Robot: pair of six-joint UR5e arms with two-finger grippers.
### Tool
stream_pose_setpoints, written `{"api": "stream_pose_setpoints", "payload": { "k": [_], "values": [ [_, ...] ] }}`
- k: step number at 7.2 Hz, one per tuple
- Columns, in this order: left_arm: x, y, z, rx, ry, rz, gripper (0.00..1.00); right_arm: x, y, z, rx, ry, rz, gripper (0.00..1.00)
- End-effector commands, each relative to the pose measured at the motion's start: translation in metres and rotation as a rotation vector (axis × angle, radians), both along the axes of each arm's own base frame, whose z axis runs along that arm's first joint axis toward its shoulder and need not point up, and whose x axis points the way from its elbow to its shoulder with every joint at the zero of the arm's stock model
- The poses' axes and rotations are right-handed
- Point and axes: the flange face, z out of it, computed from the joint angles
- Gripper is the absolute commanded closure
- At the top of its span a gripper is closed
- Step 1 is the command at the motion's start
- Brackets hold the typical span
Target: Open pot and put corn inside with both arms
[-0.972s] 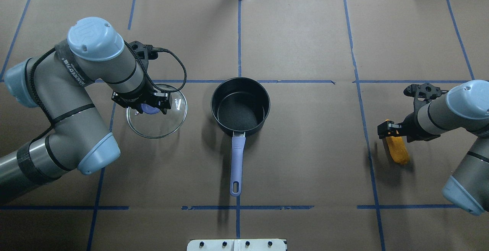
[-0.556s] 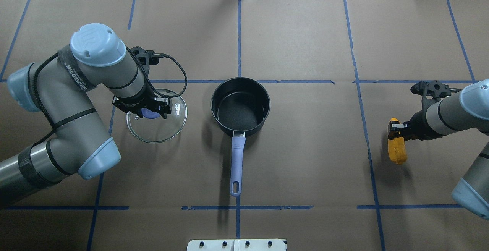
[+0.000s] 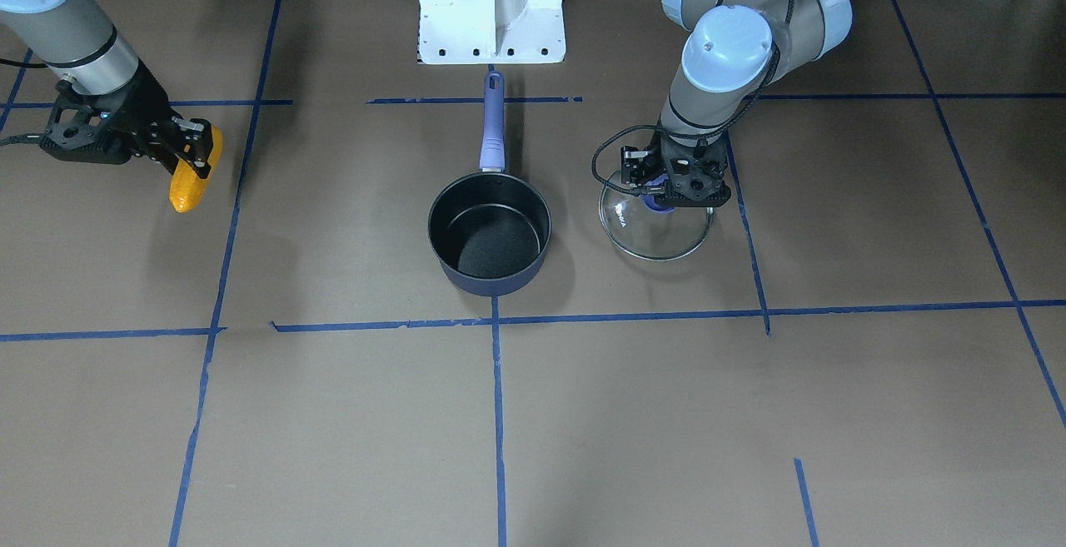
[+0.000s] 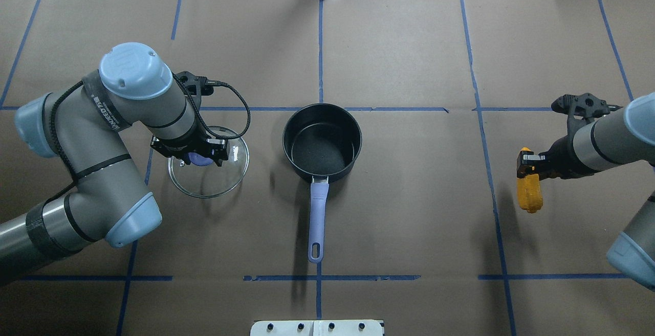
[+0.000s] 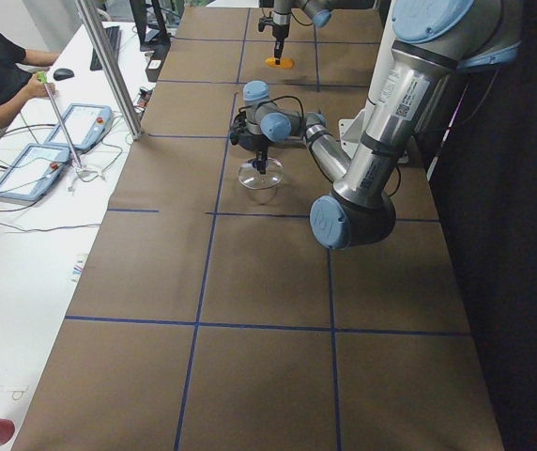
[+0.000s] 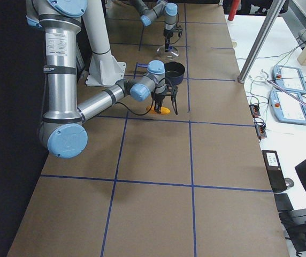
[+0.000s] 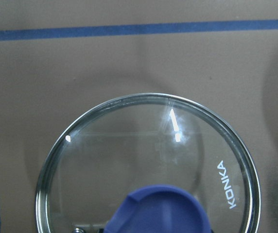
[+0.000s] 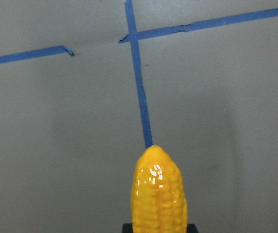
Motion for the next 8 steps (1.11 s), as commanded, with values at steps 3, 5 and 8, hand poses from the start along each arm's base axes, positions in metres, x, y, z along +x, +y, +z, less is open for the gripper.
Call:
{"api": "stream_pose_setpoints", "payload": {
  "k": [3,5,8],
  "values": [
    [0.009,-0.004,0.01,0.024,0.017,0.01,0.22,-0.011,-0.018,-0.104,-0.002,-0.023,0.006,1.0],
    [0.002,-0.004,0.001,0.034,0.03,0.002,0.0,-0.013,-0.027,-0.131,-0.017,-0.016,0.012,1.0],
    [-0.018,-0.01,-0.001,0.031,0.035,-0.02,0.0,-0.041,-0.03,-0.177,-0.016,-0.04,0.004,1.0]
  ]
}}
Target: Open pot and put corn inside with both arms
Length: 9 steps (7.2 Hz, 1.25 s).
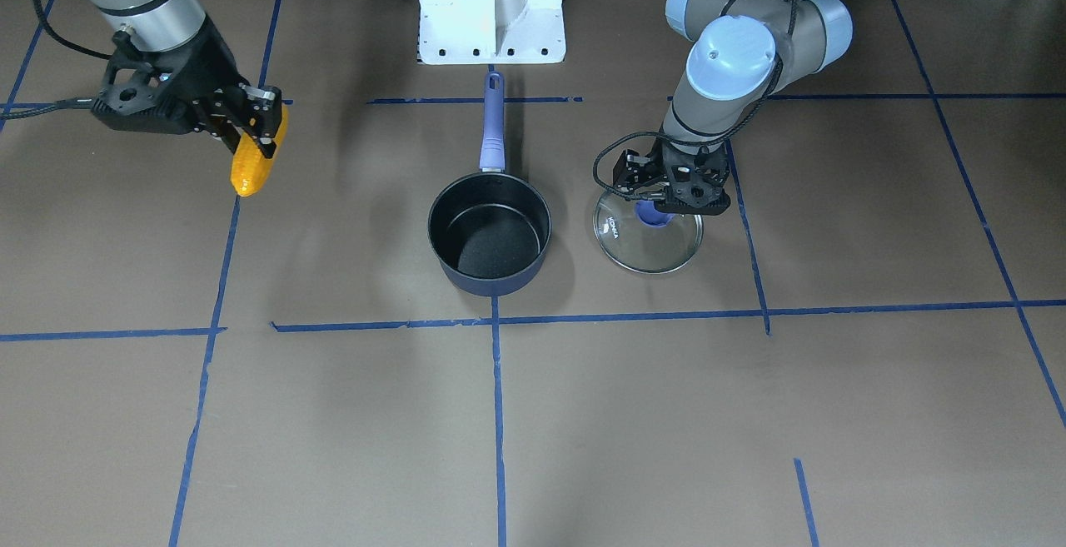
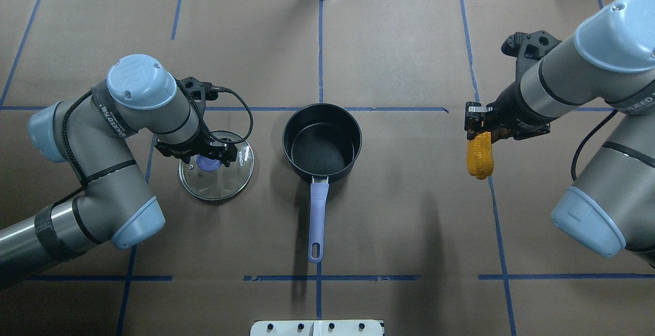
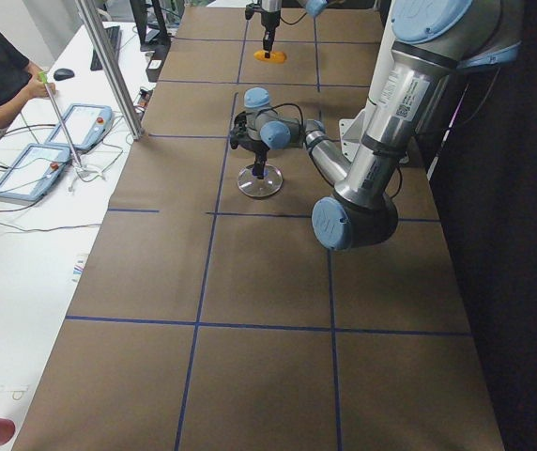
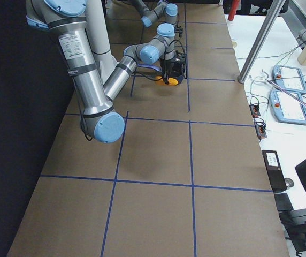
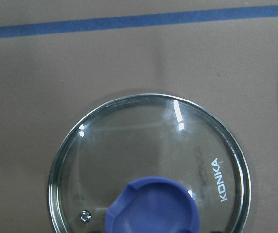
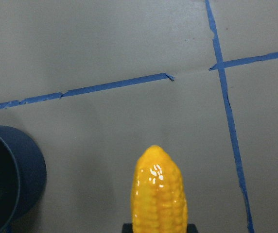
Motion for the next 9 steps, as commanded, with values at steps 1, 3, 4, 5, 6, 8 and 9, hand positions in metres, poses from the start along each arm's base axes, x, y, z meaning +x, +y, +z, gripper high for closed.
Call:
{"api": "stream_pose_setpoints", "payload": {
  "k": [1,3,4,5,6,8,9],
  "values": [
    [-0.024,-0.014,-0.006,-0.017,0.015,-0.025,0.0,-0.04,0.0,-0.032,-0.024,-0.017,-0.006,1.0],
    [-0.076,-0.041,-0.009,-0.052,0.066,-0.03,0.0,-0.087,0.006,-0.053,-0.028,-0.008,0.006,1.0],
    [-0.099,-0.05,-0.01,-0.035,0.053,-0.018,0.0,-0.122,0.006,-0.068,-0.044,0.0,0.024,1.0],
    [-0.125,-0.047,-0.01,-0.006,0.022,0.011,0.0,-0.155,0.006,-0.08,-0.042,0.01,0.032,0.99],
    [-0.161,-0.045,-0.001,0.021,-0.018,0.041,0.0,-0.175,-0.001,-0.088,-0.043,-0.005,0.049,0.99],
    [-0.229,-0.052,0.036,0.08,-0.068,0.079,0.0,-0.213,-0.021,-0.094,-0.035,-0.018,0.067,0.99],
    [-0.263,-0.054,0.061,0.097,-0.072,0.1,0.0,-0.217,-0.024,-0.095,-0.034,-0.016,0.069,0.98]
  ]
}}
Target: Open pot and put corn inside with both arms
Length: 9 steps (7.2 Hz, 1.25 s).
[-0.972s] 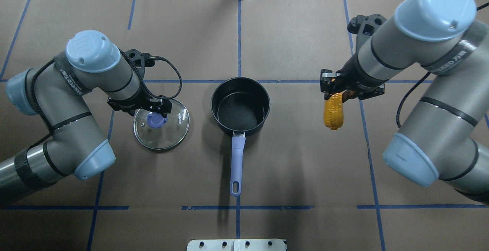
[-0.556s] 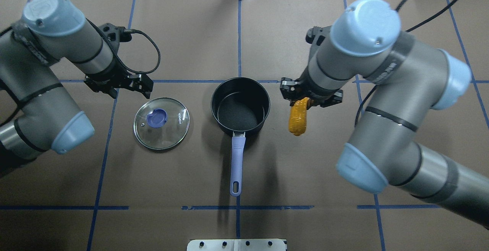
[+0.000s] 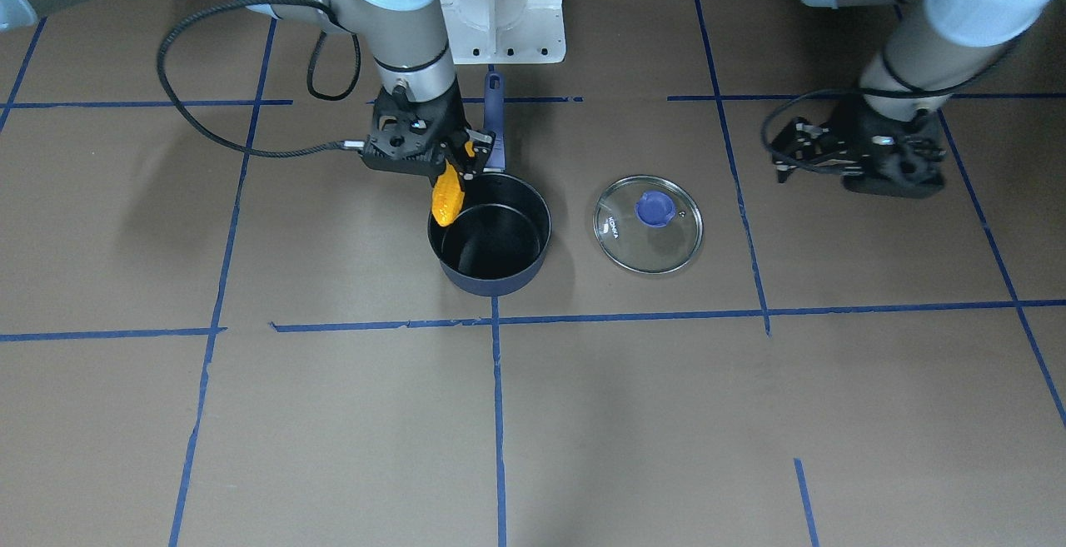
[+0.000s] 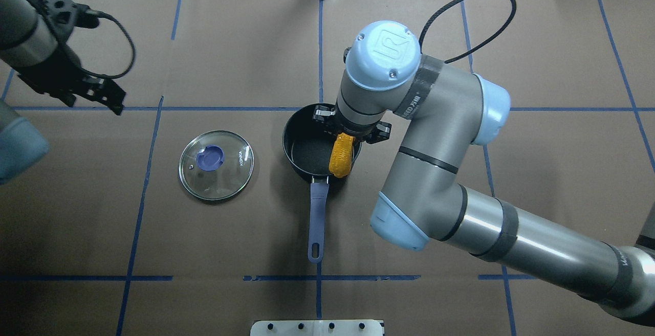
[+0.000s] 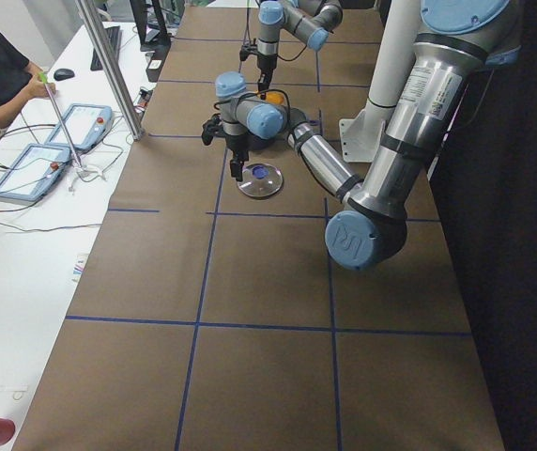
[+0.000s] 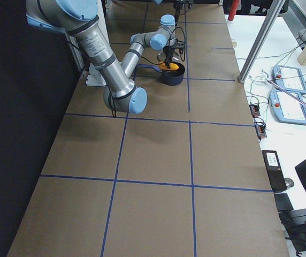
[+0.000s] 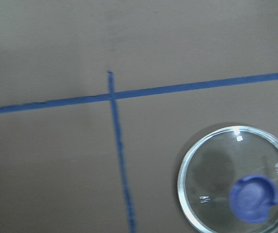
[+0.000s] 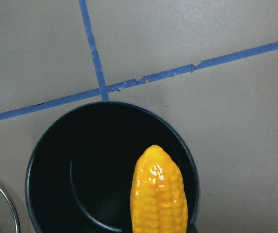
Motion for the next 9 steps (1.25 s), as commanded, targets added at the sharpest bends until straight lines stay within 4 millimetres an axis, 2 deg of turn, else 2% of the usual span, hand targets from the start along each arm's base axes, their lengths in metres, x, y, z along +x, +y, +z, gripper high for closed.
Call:
{"api": "stream_pose_setpoints", "payload": {
  "k": [1,2,3,4,5,6,7,8,9],
  "values": [
    [-0.069,-0.004,0.043,0.052,-0.024,0.039,0.0,-0.015,-0.009,-0.003,0.004,0.002,0.004,0.96],
    [-0.096,-0.003,0.061,0.062,-0.035,0.041,0.0,-0.014,-0.01,-0.004,0.01,-0.003,0.004,0.67],
    [-0.123,0.001,0.081,0.082,-0.047,0.058,0.0,-0.015,-0.01,-0.005,0.038,-0.041,0.001,0.07],
    [-0.154,0.001,0.099,0.105,-0.049,0.073,0.0,-0.014,-0.01,-0.007,0.052,-0.062,0.0,0.0],
    [-0.176,0.003,0.116,0.113,-0.06,0.085,0.0,-0.013,-0.01,-0.008,0.053,-0.063,0.002,0.0],
    [-0.191,0.0,0.129,0.104,-0.066,0.077,0.0,-0.012,-0.011,-0.007,0.056,-0.063,0.002,0.0],
    [-0.2,-0.003,0.142,0.106,-0.071,0.088,0.0,0.0,-0.017,-0.012,0.06,-0.071,0.015,0.0],
    [-0.217,-0.007,0.156,0.089,-0.075,0.073,0.0,0.036,-0.021,-0.011,0.066,-0.097,0.031,0.0],
    [-0.235,-0.008,0.169,0.06,-0.059,0.041,0.0,0.089,-0.019,0.015,0.084,-0.102,0.003,0.0]
  ]
}}
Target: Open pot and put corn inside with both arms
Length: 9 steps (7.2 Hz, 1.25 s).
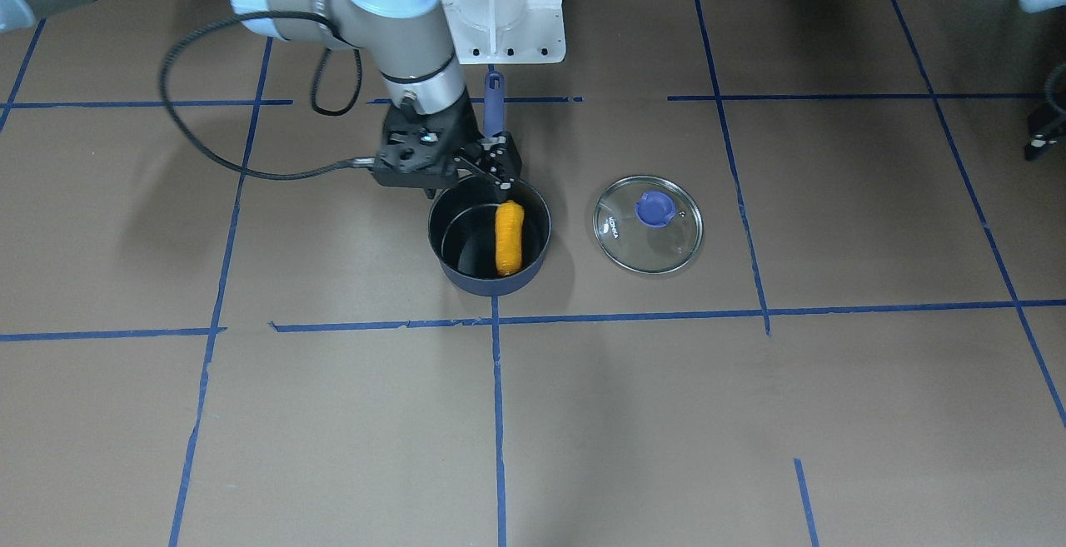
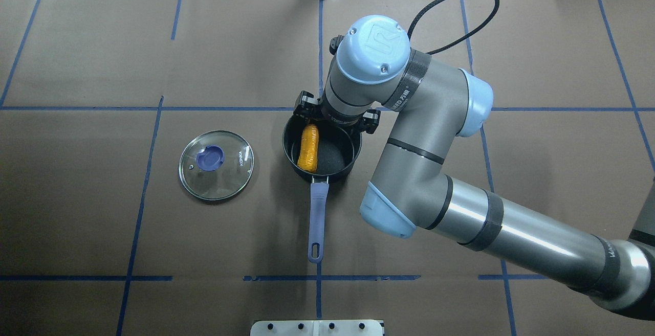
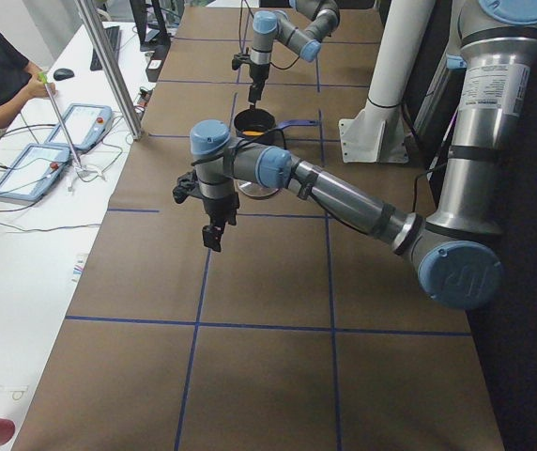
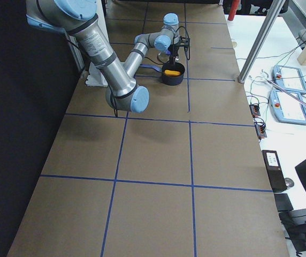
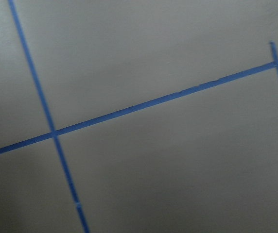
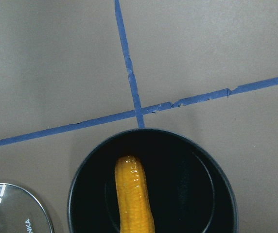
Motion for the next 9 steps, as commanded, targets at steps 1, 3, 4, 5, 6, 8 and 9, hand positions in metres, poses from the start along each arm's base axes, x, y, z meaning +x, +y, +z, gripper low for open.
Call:
{"api": "stream_pose_setpoints", "payload": {
  "k": [1,3,4,5,6,8,9],
  "values": [
    [-0.042,-0.003,0.031,-0.052,0.033,-0.05,0.0,0.107,0.003,0.053,0.062,-0.001,-0.053,0.0],
    [-0.072,0.014,0.092,-0.179,0.116,-0.113,0.0,0.169,-0.008,0.108,0.12,0.053,-0.107,0.0],
    [-0.082,0.024,0.109,-0.211,0.129,-0.135,0.0,0.206,-0.018,0.14,0.14,0.076,-0.145,0.0],
    [-0.083,0.042,0.129,-0.241,0.128,-0.141,0.0,0.25,-0.027,0.176,0.159,0.101,-0.175,0.0],
    [-0.083,0.06,0.145,-0.244,0.128,-0.144,0.0,0.288,-0.028,0.213,0.192,0.136,-0.212,0.0],
    [-0.082,0.075,0.16,-0.25,0.13,-0.147,0.0,0.352,-0.028,0.285,0.242,0.218,-0.285,0.0],
    [-0.082,0.074,0.158,-0.244,0.13,-0.146,0.0,0.384,-0.03,0.313,0.251,0.244,-0.297,0.0]
  ]
}}
